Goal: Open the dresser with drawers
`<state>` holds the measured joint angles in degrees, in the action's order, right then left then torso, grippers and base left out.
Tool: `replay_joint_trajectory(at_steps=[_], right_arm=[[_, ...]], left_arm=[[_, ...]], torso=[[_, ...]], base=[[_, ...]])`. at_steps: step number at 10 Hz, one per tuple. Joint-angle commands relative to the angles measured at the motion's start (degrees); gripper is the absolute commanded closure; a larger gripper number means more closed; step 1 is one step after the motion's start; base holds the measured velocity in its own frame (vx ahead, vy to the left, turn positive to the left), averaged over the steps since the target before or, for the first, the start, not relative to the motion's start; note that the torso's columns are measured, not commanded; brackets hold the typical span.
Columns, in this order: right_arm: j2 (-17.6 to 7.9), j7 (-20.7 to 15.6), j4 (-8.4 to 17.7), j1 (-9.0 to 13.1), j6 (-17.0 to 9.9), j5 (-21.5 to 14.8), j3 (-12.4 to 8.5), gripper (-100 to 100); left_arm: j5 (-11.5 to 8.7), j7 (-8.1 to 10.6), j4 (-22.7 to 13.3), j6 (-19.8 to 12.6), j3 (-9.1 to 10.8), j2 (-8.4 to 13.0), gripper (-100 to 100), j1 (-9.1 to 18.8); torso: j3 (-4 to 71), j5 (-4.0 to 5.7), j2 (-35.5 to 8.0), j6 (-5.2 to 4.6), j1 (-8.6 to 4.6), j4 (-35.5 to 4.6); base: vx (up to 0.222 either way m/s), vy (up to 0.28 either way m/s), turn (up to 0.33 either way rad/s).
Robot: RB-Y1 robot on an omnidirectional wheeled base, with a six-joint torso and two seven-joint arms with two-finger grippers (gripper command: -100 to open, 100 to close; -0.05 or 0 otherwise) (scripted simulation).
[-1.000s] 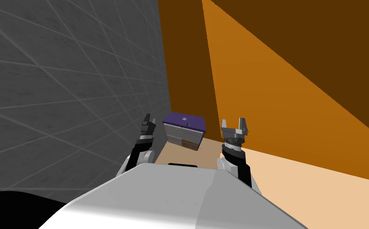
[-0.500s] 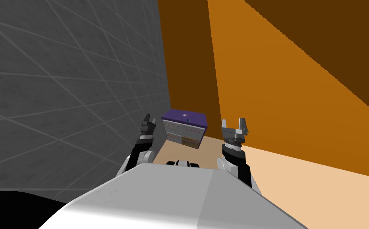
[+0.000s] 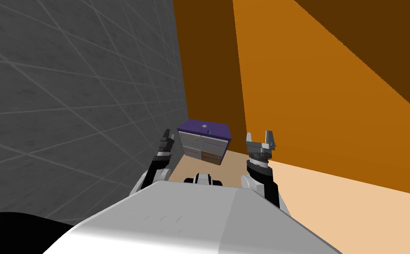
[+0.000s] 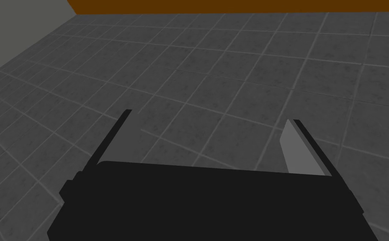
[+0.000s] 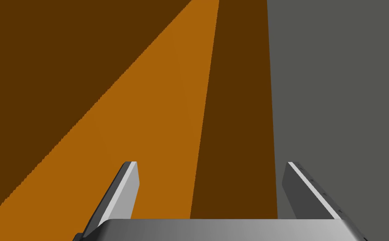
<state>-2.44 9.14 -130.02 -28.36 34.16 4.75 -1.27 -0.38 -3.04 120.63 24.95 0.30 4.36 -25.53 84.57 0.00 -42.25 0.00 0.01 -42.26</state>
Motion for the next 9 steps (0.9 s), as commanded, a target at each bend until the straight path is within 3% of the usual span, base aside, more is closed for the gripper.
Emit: replay_joint_trajectory(at_steps=[1,9], right_arm=[[0.00,0.00,0.00,0.00,0.00,0.00,0.00,0],[0.00,0.00,0.00,0.00,0.00,0.00,0.00,0]], left_arm=[[0.56,-0.09,-4.33,2.96,-0.06,1.95,-100,0.60],[1.92,-0.26,-16.31,10.52,-0.21,4.77,-100,1.87]], torso=[[-0.03,0.01,-0.06,0.00,-0.01,-0.03],[0.04,0.01,0.04,0.00,-0.03,-0.01]], base=[[0.070,-0.024,-0.019],[0.069,-0.027,-0.017]])
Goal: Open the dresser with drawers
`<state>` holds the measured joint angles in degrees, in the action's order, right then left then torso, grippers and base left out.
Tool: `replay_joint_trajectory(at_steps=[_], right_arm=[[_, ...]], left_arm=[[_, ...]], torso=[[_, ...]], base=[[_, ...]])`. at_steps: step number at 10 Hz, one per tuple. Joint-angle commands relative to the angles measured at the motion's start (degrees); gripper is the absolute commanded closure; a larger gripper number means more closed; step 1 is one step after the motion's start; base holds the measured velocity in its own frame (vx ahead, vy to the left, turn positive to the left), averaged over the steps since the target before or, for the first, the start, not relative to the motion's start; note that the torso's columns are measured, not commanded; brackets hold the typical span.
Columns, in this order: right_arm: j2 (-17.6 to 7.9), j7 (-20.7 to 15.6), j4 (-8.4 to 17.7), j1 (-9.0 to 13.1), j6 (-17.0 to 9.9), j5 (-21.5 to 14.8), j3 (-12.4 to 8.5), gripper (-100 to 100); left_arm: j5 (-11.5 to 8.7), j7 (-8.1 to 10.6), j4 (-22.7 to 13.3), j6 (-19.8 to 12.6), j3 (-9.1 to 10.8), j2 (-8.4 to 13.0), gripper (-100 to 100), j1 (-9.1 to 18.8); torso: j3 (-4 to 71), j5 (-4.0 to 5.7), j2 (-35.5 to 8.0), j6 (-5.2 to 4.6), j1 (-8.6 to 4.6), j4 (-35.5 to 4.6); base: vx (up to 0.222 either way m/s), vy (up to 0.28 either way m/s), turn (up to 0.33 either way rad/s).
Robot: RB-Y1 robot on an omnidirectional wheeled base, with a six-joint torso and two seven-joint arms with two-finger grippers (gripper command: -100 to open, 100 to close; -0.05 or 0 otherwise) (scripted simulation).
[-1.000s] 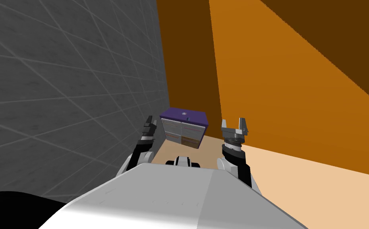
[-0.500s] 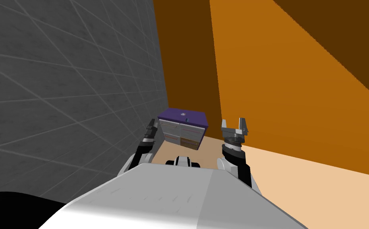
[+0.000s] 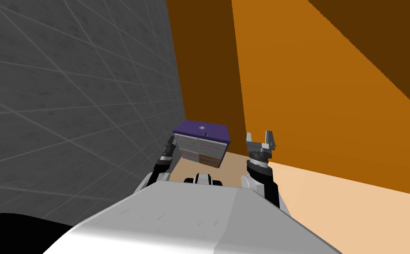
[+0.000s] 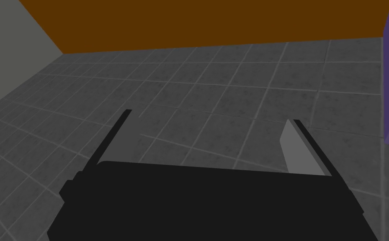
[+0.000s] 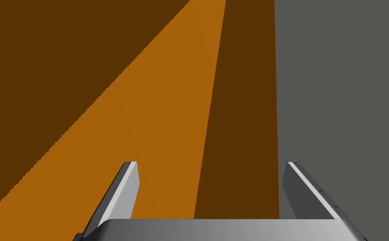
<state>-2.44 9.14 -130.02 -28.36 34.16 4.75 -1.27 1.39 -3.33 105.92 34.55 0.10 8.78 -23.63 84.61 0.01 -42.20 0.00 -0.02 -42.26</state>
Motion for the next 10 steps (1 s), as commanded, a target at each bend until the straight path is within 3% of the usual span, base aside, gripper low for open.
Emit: replay_joint_trajectory(at_steps=[1,10], right_arm=[[0.00,0.00,0.00,0.00,0.00,0.00,0.00,0],[0.00,0.00,0.00,0.00,0.00,0.00,0.00,0]], left_arm=[[0.47,-0.01,-4.04,2.65,-0.04,0.75,-100,0.27],[1.83,-0.17,-16.24,10.08,-0.20,1.83,-100,1.58]], torso=[[-0.02,-0.01,-0.05,0.01,0.04,-0.01],[-0.04,-0.01,-0.07,0.00,0.02,-0.02]], base=[[0.069,-0.020,-0.017],[0.060,-0.023,-0.015]])
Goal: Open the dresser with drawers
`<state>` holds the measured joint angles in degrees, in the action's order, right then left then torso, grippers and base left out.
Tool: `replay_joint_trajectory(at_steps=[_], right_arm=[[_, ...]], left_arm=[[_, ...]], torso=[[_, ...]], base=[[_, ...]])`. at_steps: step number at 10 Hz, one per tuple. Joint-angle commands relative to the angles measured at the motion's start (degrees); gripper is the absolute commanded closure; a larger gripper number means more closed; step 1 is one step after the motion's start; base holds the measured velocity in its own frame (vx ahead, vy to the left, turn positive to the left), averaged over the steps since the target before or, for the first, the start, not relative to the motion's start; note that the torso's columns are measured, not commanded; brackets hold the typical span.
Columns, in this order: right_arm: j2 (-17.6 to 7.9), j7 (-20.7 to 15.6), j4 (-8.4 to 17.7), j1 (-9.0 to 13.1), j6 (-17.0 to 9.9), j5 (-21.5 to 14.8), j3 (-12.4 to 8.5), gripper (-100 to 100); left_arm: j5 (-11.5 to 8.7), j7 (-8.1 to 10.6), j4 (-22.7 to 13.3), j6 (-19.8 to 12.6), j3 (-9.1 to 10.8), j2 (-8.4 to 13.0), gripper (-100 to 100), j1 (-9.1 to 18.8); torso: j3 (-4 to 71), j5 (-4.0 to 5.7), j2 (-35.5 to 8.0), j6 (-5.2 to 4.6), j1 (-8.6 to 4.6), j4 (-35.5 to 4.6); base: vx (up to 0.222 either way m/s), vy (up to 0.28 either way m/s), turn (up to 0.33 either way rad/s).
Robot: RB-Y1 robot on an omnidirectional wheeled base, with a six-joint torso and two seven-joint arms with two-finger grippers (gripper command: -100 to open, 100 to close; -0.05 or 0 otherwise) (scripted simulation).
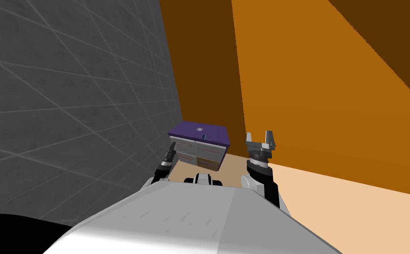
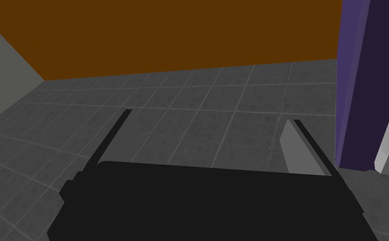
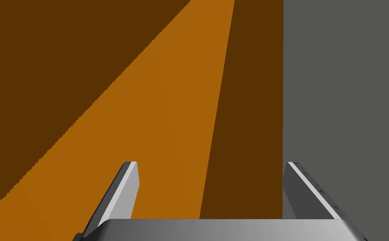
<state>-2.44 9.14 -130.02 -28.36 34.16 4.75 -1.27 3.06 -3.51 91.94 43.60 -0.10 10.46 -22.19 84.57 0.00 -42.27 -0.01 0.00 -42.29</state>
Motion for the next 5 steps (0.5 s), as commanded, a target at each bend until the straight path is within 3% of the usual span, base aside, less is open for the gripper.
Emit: replay_joint_trajectory(at_steps=[1,4,5], right_arm=[[0.00,0.00,0.00,0.00,0.00,0.00,0.00,0],[0.00,0.00,0.00,0.00,0.00,0.00,0.00,0],[0.00,0.00,0.00,0.00,0.00,0.00,0.00,0]], left_arm=[[0.51,-0.03,-4.43,2.98,-0.04,0.29,-100,0.50],[0.87,-0.07,-8.63,4.94,-0.08,0.38,-100,0.85],[1.23,-0.11,-10.67,6.91,-0.12,0.41,-100,1.22]], torso=[[0.00,0.01,-0.01,0.01,-0.02,0.00],[0.00,0.00,0.00,0.00,-0.01,0.00],[-0.02,0.00,-0.04,0.01,0.01,0.00]], base=[[0.073,-0.024,-0.023],[0.063,-0.020,-0.015],[0.078,-0.026,-0.025]])
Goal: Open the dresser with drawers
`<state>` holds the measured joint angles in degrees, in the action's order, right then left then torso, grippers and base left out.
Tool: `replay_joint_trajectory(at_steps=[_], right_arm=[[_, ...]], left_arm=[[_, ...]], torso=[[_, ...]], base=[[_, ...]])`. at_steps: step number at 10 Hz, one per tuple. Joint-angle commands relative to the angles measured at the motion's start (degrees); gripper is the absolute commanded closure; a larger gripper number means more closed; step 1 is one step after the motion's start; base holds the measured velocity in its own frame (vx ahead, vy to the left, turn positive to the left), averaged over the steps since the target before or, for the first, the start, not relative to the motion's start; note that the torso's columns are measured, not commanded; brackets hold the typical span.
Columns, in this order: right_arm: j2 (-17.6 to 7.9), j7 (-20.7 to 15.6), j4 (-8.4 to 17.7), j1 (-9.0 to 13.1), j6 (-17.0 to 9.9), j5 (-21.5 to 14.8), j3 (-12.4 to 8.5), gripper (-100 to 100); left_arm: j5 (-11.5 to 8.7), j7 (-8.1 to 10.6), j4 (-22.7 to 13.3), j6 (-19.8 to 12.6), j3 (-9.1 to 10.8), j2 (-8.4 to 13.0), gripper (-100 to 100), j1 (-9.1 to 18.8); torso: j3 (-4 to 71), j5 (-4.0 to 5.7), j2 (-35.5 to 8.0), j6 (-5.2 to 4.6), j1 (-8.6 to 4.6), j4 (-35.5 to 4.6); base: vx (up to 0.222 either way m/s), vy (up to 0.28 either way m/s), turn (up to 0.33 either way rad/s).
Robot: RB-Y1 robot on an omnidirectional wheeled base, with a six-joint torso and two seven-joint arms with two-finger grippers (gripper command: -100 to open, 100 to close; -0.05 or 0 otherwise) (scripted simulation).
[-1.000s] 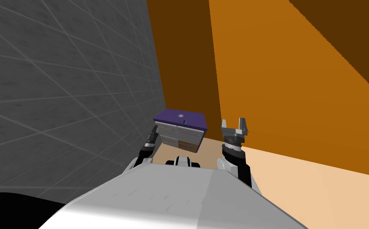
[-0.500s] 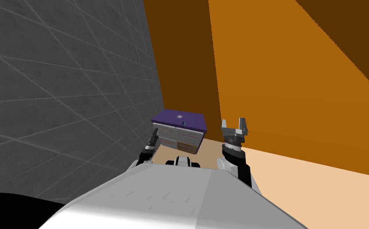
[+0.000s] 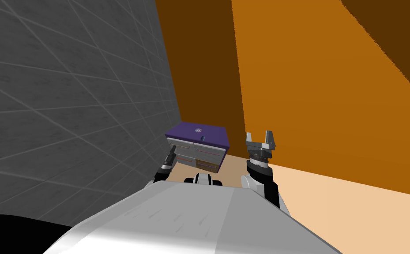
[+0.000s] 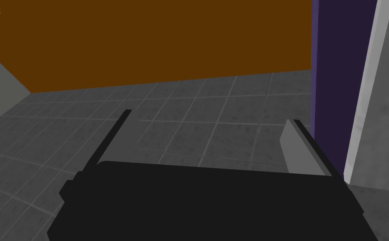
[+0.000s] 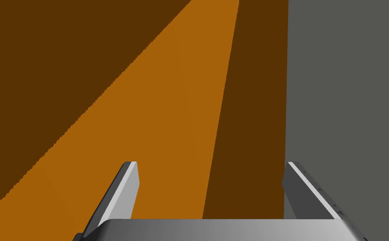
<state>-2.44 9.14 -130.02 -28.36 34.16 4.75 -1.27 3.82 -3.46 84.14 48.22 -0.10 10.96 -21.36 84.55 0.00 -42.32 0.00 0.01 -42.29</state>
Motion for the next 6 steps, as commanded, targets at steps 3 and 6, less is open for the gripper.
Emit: replay_joint_trajectory(at_steps=[3,6], right_arm=[[0.00,0.00,0.00,0.00,0.00,0.00,0.00,0],[0.00,0.00,0.00,0.00,0.00,0.00,0.00,0]], left_arm=[[0.83,-0.20,-7.15,4.26,-0.16,-0.12,-100,0.76],[1.19,-0.24,-10.62,6.22,-0.20,-0.21,-100,1.13]], torso=[[0.01,0.00,0.03,-0.01,-0.02,0.00],[0.00,-0.01,0.03,-0.01,-0.01,0.00]], base=[[0.062,-0.025,-0.013],[0.042,-0.015,-0.013]])
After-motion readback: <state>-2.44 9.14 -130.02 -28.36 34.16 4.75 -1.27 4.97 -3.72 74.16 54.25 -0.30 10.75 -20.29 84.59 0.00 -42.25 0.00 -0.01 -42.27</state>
